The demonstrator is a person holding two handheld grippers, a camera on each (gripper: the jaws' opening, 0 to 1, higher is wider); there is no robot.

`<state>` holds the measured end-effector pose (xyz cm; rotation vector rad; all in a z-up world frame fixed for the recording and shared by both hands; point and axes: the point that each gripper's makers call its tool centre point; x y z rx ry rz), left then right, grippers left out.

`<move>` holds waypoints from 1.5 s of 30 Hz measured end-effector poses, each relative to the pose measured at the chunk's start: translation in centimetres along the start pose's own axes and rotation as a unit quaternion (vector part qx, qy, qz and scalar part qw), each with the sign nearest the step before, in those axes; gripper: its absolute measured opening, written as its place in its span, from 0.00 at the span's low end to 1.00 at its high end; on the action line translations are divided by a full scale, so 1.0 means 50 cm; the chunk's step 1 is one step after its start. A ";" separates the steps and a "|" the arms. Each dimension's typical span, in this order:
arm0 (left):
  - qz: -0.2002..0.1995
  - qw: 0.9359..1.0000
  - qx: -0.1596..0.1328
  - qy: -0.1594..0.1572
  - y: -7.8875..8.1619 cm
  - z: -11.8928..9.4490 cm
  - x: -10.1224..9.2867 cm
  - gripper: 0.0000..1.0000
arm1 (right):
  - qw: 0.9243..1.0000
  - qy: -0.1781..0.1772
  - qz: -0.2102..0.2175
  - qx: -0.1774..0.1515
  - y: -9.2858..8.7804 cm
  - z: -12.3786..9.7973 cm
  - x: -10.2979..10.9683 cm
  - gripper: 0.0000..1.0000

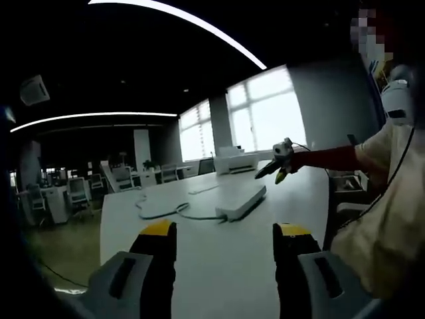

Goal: Pick up the power strip scattered on the table, fix it on the side mounting bracket of the table, and press the switch

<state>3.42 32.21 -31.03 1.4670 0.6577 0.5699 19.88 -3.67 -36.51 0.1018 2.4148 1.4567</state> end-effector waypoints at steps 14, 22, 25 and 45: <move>0.004 1.000 -0.001 -0.008 0.003 0.007 -0.012 0.62 | 0.997 0.054 -0.019 0.058 -0.025 0.039 -0.029 0.66; 0.003 1.000 -0.001 -0.008 0.001 0.007 -0.010 0.62 | 0.995 0.076 -0.026 0.061 -0.023 0.080 -0.020 0.66; 0.005 1.000 0.001 -0.008 0.000 0.005 -0.009 0.62 | 0.994 0.081 -0.024 0.063 -0.027 0.084 -0.022 0.66; 0.003 1.000 -0.007 -0.010 0.007 -0.002 -0.005 0.62 | 0.994 0.095 -0.015 0.049 -0.028 0.110 -0.012 0.59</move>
Point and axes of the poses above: the point that each gripper's makers call its tool centre point, and the gripper's own axes: z roughly forward along the fingers, x roughly to its left, y roughly out of its top, and after that the axes turned 10 degrees about -z, right-handed
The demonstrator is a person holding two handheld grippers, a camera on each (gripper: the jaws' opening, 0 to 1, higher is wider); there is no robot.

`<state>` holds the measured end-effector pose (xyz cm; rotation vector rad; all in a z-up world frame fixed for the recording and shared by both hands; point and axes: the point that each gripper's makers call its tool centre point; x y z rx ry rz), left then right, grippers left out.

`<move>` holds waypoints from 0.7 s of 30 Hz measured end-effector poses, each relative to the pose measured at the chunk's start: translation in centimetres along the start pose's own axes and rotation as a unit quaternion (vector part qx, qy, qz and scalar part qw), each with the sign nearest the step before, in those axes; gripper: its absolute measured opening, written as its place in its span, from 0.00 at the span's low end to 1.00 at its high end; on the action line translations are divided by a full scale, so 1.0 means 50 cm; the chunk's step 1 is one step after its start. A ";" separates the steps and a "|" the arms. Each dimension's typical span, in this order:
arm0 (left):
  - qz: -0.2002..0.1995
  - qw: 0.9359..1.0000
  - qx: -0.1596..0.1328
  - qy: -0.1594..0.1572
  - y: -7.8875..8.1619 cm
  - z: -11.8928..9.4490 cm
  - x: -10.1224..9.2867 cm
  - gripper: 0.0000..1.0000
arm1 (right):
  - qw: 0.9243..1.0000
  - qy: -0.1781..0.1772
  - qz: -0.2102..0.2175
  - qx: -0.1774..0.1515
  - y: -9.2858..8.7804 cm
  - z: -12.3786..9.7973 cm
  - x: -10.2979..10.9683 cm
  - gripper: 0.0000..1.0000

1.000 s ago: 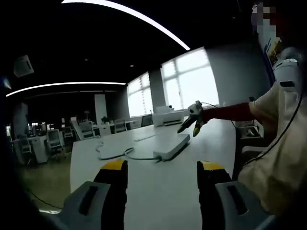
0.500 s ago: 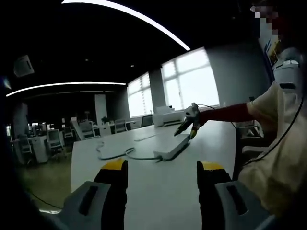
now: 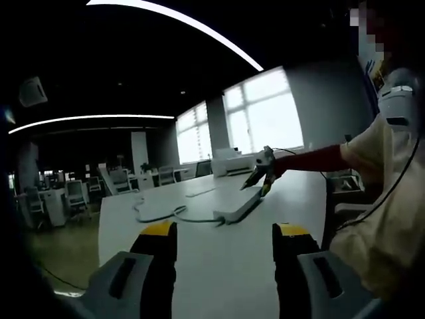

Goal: Pick up the power strip scattered on the table, fix it on the side mounting bracket of the table, and press the switch

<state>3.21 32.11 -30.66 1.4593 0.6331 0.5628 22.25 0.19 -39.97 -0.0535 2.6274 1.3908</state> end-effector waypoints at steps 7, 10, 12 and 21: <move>-0.004 1.000 -0.004 0.001 0.001 -0.005 0.004 0.62 | 1.000 0.001 -0.005 0.001 0.007 0.001 0.000 0.54; -0.005 1.000 -0.009 0.001 0.007 -0.009 0.004 0.62 | 1.000 0.001 -0.004 -0.001 0.006 0.002 0.002 0.54; -0.005 1.000 -0.011 0.000 0.008 -0.010 0.004 0.62 | 1.000 0.002 -0.005 0.000 0.004 0.002 0.004 0.54; -0.005 1.000 -0.010 0.002 0.007 -0.011 0.005 0.61 | 1.000 0.002 -0.004 0.004 -0.003 -0.003 0.011 0.52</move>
Point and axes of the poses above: the point that each gripper's makers call its tool centre point, and the gripper's own axes: z roughly forward along the fingers, x roughly to its left, y roughly out of its top, and after that the axes turned 10 degrees about -z, right-handed
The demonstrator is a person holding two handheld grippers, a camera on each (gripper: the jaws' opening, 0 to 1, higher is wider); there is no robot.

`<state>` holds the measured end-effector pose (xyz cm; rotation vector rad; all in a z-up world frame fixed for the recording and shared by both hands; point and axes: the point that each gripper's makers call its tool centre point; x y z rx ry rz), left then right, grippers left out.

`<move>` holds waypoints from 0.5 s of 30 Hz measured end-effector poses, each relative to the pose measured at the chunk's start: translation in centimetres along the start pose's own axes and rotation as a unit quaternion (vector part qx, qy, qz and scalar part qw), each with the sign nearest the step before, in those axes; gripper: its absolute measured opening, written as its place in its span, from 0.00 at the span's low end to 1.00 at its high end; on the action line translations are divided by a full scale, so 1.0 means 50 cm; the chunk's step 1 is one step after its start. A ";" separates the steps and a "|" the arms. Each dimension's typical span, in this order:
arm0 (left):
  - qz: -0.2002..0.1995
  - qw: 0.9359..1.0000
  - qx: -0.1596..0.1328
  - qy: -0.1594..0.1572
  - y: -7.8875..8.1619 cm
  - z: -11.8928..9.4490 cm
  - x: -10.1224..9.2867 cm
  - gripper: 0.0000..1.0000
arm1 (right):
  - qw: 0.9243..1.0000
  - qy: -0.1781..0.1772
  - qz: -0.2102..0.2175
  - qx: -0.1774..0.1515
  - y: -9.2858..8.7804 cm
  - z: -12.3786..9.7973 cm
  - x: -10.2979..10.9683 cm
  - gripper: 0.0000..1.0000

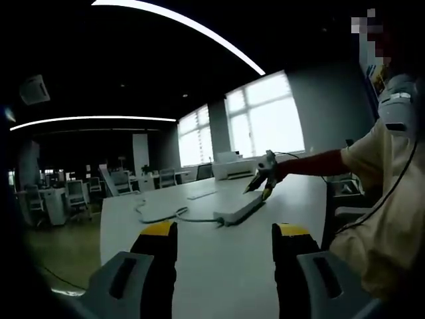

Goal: Pick up the power strip scattered on the table, fix it on the side mounting bracket of the table, and press the switch

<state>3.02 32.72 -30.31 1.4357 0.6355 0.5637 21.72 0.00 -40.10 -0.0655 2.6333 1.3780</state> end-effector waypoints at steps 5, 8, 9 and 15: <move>0.000 1.000 0.002 -0.002 -0.002 0.005 -0.003 0.61 | 1.000 -0.003 0.003 0.012 -0.001 -0.001 0.003 0.51; 0.000 1.000 0.002 -0.004 -0.002 0.007 -0.005 0.61 | 1.000 -0.008 0.013 0.014 -0.003 -0.002 0.004 0.51; 0.000 1.000 0.003 -0.005 -0.003 0.008 -0.006 0.61 | 1.000 -0.009 0.013 0.014 -0.003 -0.002 0.005 0.51; 0.001 1.000 0.001 -0.006 0.001 0.008 -0.009 0.61 | 0.999 -0.031 0.025 -0.003 0.000 -0.004 0.013 0.50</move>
Point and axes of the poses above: the point that each gripper's makers call its tool centre point, and the gripper's own axes: z roughly forward along the fingers, x roughly to its left, y roughly out of its top, and after that the axes turned 10 degrees about -z, right-handed
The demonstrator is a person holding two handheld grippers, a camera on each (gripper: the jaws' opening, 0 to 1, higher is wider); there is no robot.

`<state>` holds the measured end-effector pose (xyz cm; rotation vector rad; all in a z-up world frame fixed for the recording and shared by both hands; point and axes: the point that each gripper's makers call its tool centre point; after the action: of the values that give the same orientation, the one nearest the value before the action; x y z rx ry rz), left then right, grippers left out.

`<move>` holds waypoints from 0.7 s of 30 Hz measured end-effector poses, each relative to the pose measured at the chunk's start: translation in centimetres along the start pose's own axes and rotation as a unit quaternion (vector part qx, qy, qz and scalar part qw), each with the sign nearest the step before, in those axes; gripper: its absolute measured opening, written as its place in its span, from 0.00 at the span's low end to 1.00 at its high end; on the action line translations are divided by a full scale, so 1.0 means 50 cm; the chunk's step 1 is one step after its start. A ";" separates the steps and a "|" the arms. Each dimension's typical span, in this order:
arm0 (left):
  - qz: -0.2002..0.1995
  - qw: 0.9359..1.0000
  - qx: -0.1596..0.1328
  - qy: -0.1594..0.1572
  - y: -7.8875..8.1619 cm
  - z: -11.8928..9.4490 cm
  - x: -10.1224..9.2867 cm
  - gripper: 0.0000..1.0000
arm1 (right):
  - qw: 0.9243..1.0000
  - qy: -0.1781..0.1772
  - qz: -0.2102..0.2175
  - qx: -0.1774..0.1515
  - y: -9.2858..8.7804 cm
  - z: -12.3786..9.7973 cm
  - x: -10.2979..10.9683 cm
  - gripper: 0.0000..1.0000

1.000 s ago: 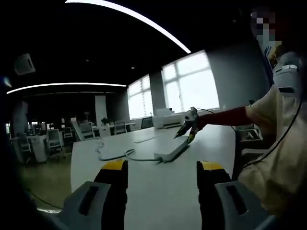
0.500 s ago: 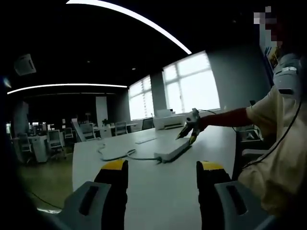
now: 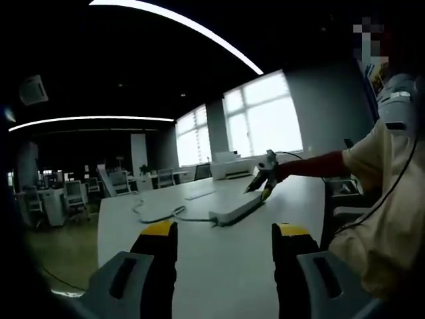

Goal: Pick up the power strip scattered on the table, fix it on the side mounting bracket of the table, and press the switch

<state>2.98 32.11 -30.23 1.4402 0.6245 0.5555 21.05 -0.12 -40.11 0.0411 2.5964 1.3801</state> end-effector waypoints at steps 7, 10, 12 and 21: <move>-0.005 1.000 0.002 0.000 -0.005 0.006 0.002 0.61 | 0.999 -0.007 0.039 -0.008 0.005 0.000 0.012 0.50; -0.005 1.000 0.003 -0.002 -0.007 0.009 -0.001 0.61 | 0.998 -0.011 0.055 -0.014 0.007 -0.001 0.014 0.50; -0.005 1.000 0.003 -0.003 -0.007 0.010 -0.002 0.61 | 0.998 -0.013 0.066 -0.013 0.007 -0.002 0.015 0.50; -0.018 1.000 0.000 0.003 -0.009 0.019 0.003 0.60 | 0.991 -0.038 0.124 0.009 0.012 0.000 0.032 0.50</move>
<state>3.76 31.49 -30.65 1.4250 0.6544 0.5329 19.44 0.41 -39.86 0.4254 2.6087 1.4018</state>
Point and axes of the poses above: the point that each gripper's makers call its tool centre point, and the gripper's own axes: z roughly forward along the fingers, x roughly to its left, y roughly out of its top, and after that the axes turned 10 degrees about -z, right-handed
